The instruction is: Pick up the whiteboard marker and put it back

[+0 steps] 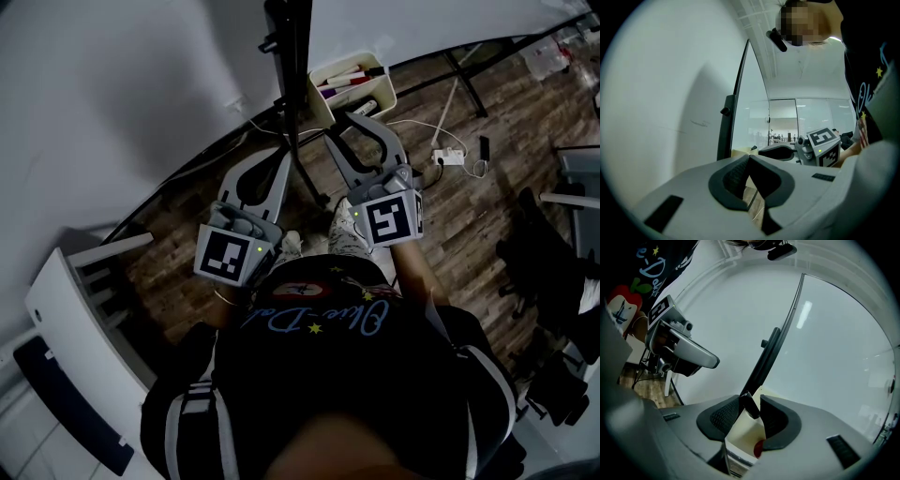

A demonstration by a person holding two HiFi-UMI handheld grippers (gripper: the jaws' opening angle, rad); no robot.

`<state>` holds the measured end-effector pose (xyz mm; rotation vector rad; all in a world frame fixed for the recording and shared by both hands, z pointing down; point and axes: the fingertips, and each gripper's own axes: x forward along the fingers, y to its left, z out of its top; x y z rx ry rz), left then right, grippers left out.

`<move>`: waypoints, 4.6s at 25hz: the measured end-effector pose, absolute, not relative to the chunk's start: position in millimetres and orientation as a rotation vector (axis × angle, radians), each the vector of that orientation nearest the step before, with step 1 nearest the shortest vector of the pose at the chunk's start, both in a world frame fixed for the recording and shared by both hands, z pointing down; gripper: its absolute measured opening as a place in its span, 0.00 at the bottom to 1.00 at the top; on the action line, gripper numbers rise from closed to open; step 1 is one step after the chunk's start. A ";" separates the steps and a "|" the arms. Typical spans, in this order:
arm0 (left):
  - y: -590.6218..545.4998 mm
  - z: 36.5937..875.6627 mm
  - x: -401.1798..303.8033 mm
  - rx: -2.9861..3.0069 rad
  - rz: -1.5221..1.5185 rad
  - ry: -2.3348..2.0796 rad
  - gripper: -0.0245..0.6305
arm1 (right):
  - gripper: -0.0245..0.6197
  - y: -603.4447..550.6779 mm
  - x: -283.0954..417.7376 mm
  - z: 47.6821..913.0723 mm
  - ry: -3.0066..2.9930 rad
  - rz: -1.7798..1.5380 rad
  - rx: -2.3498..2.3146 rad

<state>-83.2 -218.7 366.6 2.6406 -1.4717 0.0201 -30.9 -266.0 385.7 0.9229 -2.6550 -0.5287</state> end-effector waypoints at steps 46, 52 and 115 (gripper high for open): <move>-225.7 356.0 -68.3 2.685 -0.020 -1.445 0.04 | 0.16 -277.2 1.0 347.6 -2.690 -0.489 1.089; -226.7 353.6 -66.1 2.690 -0.022 -1.442 0.04 | 0.15 -276.9 5.8 339.5 -2.718 -0.469 1.108; -222.9 332.8 -36.9 2.799 -0.039 -1.358 0.04 | 0.15 -242.3 32.8 258.5 -2.905 -0.470 1.161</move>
